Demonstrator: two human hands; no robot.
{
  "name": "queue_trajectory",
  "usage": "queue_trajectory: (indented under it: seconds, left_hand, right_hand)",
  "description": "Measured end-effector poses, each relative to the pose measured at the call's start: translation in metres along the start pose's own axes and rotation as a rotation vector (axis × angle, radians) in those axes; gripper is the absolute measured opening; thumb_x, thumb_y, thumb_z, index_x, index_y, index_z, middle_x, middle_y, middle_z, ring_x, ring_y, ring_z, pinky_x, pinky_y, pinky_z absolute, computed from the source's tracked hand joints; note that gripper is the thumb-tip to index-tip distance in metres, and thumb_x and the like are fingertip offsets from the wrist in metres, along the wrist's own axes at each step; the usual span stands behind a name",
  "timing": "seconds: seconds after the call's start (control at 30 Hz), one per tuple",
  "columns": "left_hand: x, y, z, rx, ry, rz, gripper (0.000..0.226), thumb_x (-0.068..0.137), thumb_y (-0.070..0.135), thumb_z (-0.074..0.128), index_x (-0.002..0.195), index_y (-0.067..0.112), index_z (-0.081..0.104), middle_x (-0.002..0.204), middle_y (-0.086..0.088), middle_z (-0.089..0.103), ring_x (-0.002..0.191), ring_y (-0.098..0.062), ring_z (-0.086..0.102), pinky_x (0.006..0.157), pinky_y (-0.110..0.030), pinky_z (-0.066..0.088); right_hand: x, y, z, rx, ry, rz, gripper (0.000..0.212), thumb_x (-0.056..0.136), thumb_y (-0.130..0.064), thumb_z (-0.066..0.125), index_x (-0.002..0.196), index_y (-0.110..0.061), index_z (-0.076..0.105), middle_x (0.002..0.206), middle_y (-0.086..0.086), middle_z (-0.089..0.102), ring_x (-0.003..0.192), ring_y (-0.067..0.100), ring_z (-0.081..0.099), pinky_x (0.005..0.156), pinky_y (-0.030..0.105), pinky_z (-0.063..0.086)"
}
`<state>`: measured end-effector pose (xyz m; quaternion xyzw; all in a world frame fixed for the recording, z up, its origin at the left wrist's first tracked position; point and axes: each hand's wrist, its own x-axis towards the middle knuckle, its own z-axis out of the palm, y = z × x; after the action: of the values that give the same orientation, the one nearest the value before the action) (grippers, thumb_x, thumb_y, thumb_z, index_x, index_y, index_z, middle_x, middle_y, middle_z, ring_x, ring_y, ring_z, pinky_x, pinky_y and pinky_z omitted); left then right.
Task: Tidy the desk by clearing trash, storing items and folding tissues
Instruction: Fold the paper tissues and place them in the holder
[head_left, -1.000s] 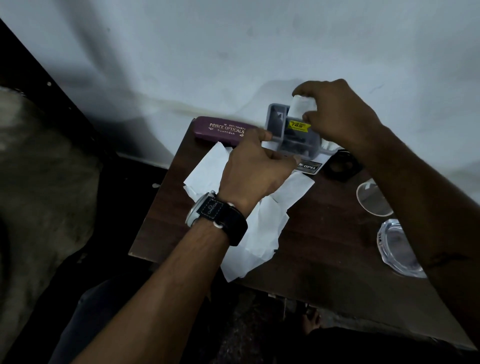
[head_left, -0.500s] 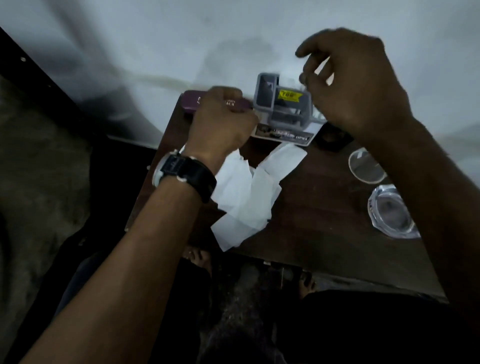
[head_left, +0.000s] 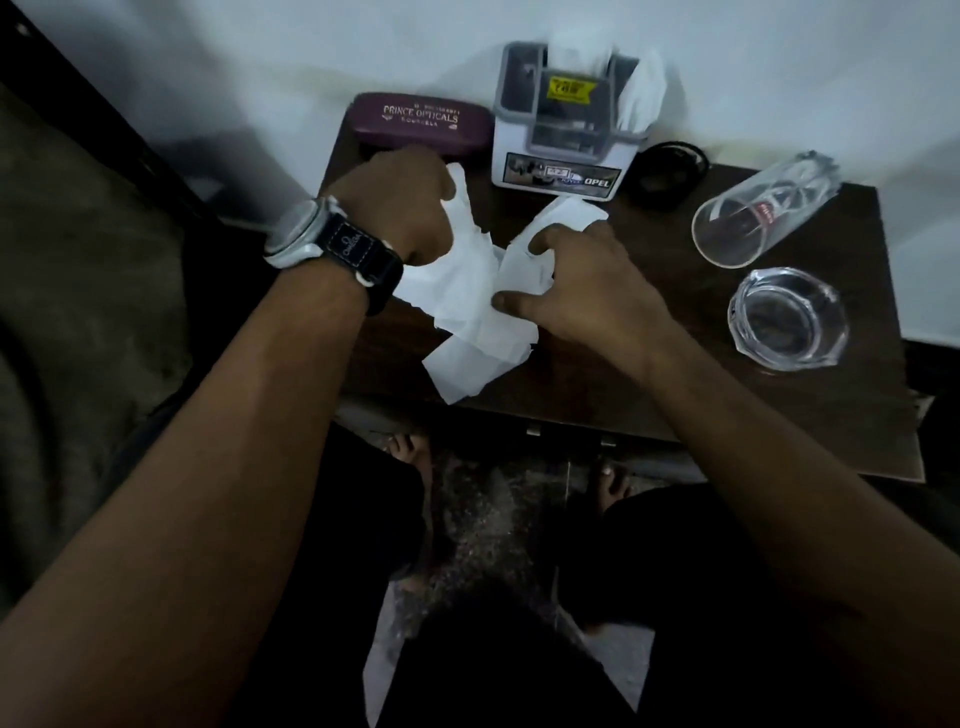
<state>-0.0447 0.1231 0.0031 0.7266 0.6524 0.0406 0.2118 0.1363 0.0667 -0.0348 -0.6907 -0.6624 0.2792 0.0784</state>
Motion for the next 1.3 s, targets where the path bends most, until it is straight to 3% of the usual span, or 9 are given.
queue_trajectory:
  seconds: [0.2,0.33,0.43,0.5,0.7,0.8,0.9,1.1,1.3]
  left_hand:
    - [0.004,-0.031,-0.013,0.090,-0.056,-0.087,0.057,0.088,0.002,0.060,0.143,0.018,0.054,0.143,-0.006,0.059,0.130,-0.031,0.055,0.105,-0.040,0.046]
    - [0.006,-0.032,-0.008,0.089,-0.169,-0.054,0.060,0.090,0.006,0.066,0.147,0.019,0.050,0.150,-0.004,0.053,0.137,-0.027,0.050,0.112,-0.040,0.042]
    - [0.008,-0.027,-0.001,0.101,-0.195,-0.017,0.063,0.092,0.009,0.066,0.150,0.021,0.047,0.153,-0.002,0.051,0.140,-0.025,0.048,0.115,-0.037,0.040]
    - [0.009,-0.025,0.002,0.108,-0.188,-0.006,0.063,0.092,0.011,0.066,0.150,0.023,0.047,0.152,-0.001,0.052,0.140,-0.025,0.048,0.115,-0.038,0.040]
    - [0.019,-0.039,-0.003,0.094,-0.208,-0.048,0.056,0.090,0.010,0.066,0.143,0.024,0.054,0.145,0.001,0.059,0.134,-0.023,0.053,0.112,-0.042,0.044]
    - [0.023,-0.048,-0.001,0.145,-0.069,-0.090,0.049,0.091,0.023,0.069,0.139,0.020,0.057,0.143,-0.006,0.058,0.130,-0.030,0.055,0.104,-0.039,0.045]
    - [0.029,-0.052,0.006,0.151,0.088,-0.190,0.045,0.090,0.027,0.067,0.132,0.012,0.060,0.137,-0.013,0.062,0.122,-0.036,0.060,0.091,-0.038,0.047]
    - [0.040,-0.045,0.022,0.114,0.097,-0.151,0.063,0.085,0.031,0.078,0.135,0.003,0.052,0.135,-0.020,0.061,0.123,-0.039,0.059,0.096,-0.043,0.048]
    - [0.041,-0.035,0.023,-0.003,0.148,-0.168,0.038,0.088,0.015,0.071,0.124,0.004,0.063,0.125,-0.017,0.067,0.117,-0.036,0.062,0.081,-0.033,0.042]
  right_hand:
    - [0.013,-0.002,-0.001,-0.120,-0.049,-0.012,0.051,0.084,-0.045,0.077,0.128,-0.023,0.063,0.135,0.015,0.045,0.127,0.036,0.043,0.097,0.037,0.041]
    - [0.022,0.014,-0.026,-0.221,-0.205,0.025,0.018,0.080,-0.029,0.079,0.093,-0.037,0.070,0.122,0.006,0.065,0.113,0.029,0.060,0.100,0.043,0.052]
    - [0.029,0.028,-0.038,-0.286,-0.066,-0.130,0.052,0.081,0.002,0.064,0.117,-0.036,0.069,0.130,0.009,0.056,0.118,0.033,0.053,0.099,0.049,0.050]
    - [0.034,0.032,-0.037,-0.352,-0.027,-0.264,0.069,0.078,0.007,0.063,0.136,-0.030,0.060,0.139,0.009,0.050,0.128,0.036,0.045,0.102,0.053,0.045]
    - [0.031,0.048,-0.038,-0.389,-0.139,-0.162,0.055,0.083,-0.020,0.078,0.135,-0.026,0.062,0.129,0.013,0.052,0.118,0.034,0.056,0.100,0.043,0.048]
    - [0.023,0.059,-0.045,-0.373,-0.194,-0.096,0.058,0.083,-0.030,0.080,0.137,-0.026,0.059,0.128,0.007,0.060,0.118,0.029,0.058,0.099,0.038,0.048]
    - [0.022,0.059,-0.047,-0.332,-0.088,-0.105,0.050,0.093,-0.030,0.071,0.140,-0.026,0.055,0.125,0.009,0.059,0.114,0.032,0.060,0.097,0.042,0.050]
    - [0.027,0.051,-0.041,-0.348,-0.067,-0.089,0.051,0.090,-0.034,0.073,0.138,-0.025,0.058,0.127,0.012,0.052,0.118,0.035,0.057,0.094,0.041,0.046]
    - [0.027,0.048,-0.043,-0.218,0.005,-0.113,0.046,0.092,-0.036,0.070,0.135,-0.024,0.061,0.122,0.006,0.057,0.116,0.029,0.059,0.100,0.042,0.049]
